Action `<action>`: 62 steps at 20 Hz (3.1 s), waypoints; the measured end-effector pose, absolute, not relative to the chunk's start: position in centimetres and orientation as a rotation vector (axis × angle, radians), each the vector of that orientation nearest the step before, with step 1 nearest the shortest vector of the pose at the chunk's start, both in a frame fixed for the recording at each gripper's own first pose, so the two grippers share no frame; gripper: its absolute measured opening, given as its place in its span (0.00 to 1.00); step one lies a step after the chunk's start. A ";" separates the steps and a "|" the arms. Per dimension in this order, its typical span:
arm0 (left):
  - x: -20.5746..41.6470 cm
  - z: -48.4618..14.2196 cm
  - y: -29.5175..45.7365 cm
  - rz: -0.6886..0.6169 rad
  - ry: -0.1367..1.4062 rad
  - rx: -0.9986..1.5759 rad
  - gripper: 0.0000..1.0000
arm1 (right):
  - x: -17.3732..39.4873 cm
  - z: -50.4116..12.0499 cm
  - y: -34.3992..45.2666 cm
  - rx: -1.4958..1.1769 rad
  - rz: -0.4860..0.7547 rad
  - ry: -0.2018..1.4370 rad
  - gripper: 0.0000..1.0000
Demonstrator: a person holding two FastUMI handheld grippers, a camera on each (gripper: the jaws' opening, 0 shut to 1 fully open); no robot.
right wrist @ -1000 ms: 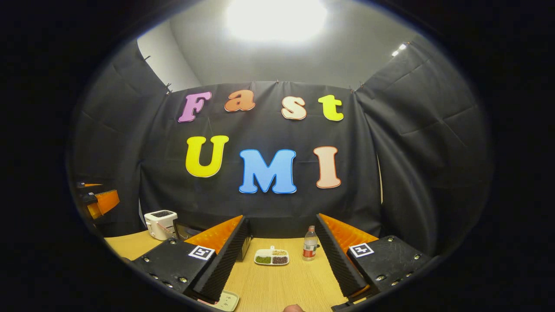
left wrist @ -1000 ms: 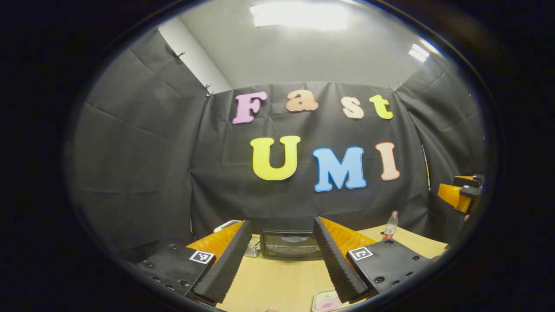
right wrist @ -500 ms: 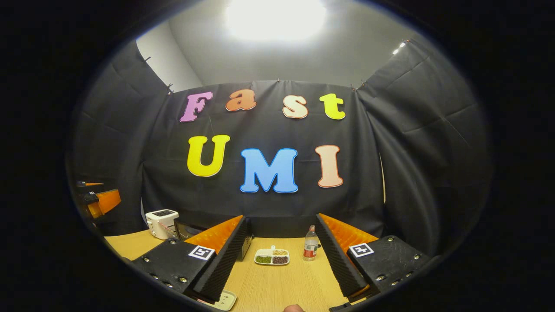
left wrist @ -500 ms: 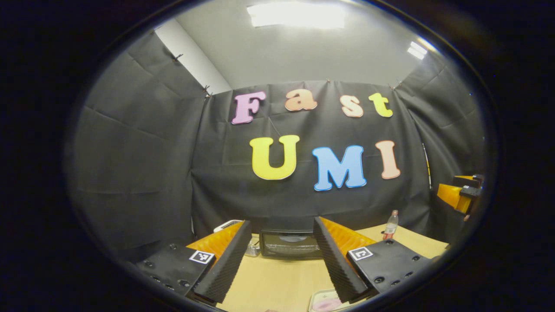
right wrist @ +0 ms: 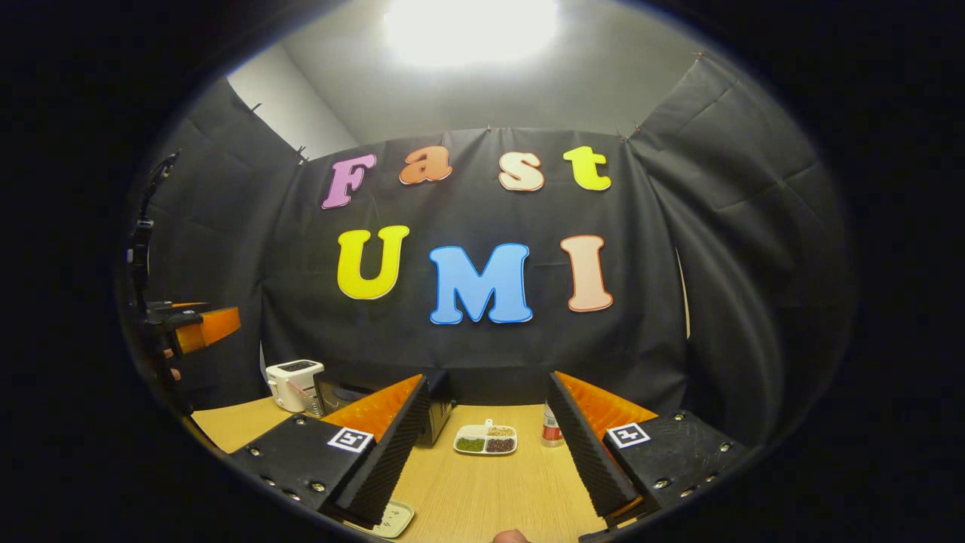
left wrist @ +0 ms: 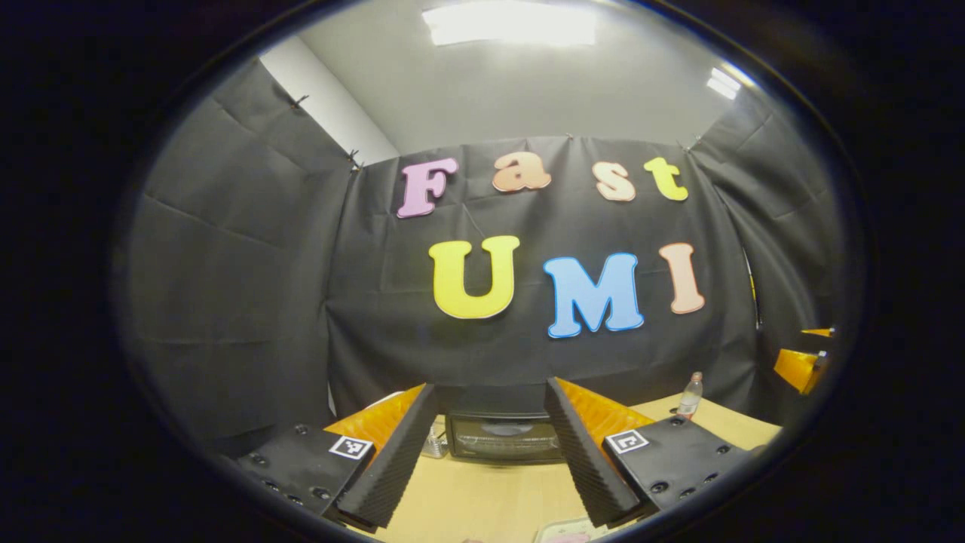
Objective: Open the electric oven with the left hand, put the food in, and close the electric oven.
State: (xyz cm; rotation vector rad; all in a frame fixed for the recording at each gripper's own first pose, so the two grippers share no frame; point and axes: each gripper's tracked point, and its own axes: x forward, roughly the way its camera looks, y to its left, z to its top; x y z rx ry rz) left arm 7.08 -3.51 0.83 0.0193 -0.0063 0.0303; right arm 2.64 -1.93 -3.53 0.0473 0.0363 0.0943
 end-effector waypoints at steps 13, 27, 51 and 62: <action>25.3 -7.3 -3.5 -0.143 0.100 -0.020 1.00 | 8.1 -4.7 0.7 0.015 -0.086 0.050 0.97; 35.6 -21.4 -4.9 -0.216 0.322 -0.040 1.00 | 9.2 -7.1 1.3 -0.064 -0.248 0.131 0.97; 33.0 -27.2 -5.7 -0.160 0.359 0.031 0.97 | 7.5 -6.5 -1.2 -0.074 -0.279 0.136 0.97; 27.3 -30.2 -5.4 -0.152 0.441 0.028 1.00 | 6.5 -6.3 -1.6 -0.076 -0.223 0.144 0.97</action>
